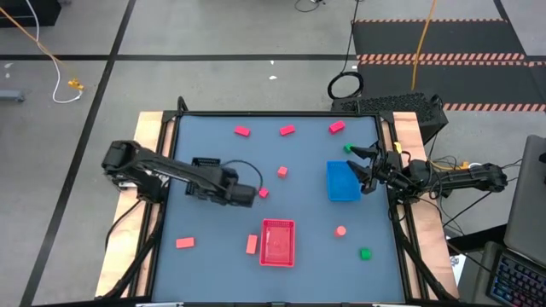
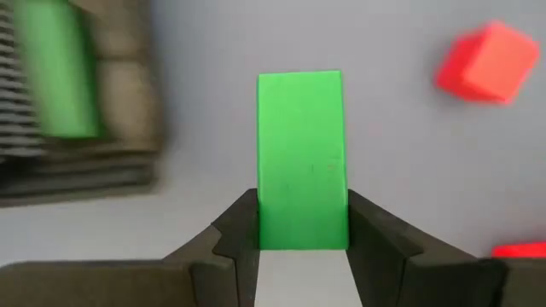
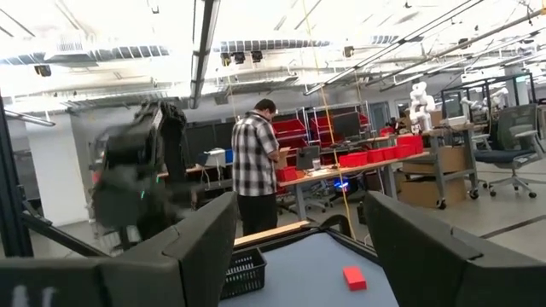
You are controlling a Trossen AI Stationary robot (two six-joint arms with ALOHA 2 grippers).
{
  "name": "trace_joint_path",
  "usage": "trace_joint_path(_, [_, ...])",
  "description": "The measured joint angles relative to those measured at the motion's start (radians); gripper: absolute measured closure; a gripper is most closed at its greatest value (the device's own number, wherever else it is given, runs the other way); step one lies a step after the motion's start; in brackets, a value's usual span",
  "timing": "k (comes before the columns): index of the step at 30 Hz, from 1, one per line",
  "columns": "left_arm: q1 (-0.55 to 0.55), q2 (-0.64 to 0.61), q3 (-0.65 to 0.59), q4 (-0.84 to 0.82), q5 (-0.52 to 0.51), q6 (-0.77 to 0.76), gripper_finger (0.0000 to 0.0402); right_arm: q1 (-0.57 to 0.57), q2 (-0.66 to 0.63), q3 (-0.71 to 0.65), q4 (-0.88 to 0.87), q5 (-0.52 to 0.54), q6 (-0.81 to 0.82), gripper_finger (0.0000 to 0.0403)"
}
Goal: Sort & place blocks by color
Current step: Put the green block into the black bin, then put the red block into the blue bin
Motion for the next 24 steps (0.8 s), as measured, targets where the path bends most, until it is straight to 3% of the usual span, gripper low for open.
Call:
trace_joint_path(7, [0.094,-0.074,-0.027,-0.32,-0.035,-0.034,0.0258,0.0,0.0,0.0,-0.009,0.001,0.004,0.0149])
trace_joint_path(14, [0.192,-0.082,-0.108,-0.224,-0.037,0.064,0.0248,0.0,0.0,0.0,-0.021,0.001,0.006,0.0149])
trace_joint_path(24, [0.277,-0.075,-0.135,-0.228,-0.074,0.2,0.0144,0.0,0.0,0.0,-0.05,0.003,-0.016,0.0149])
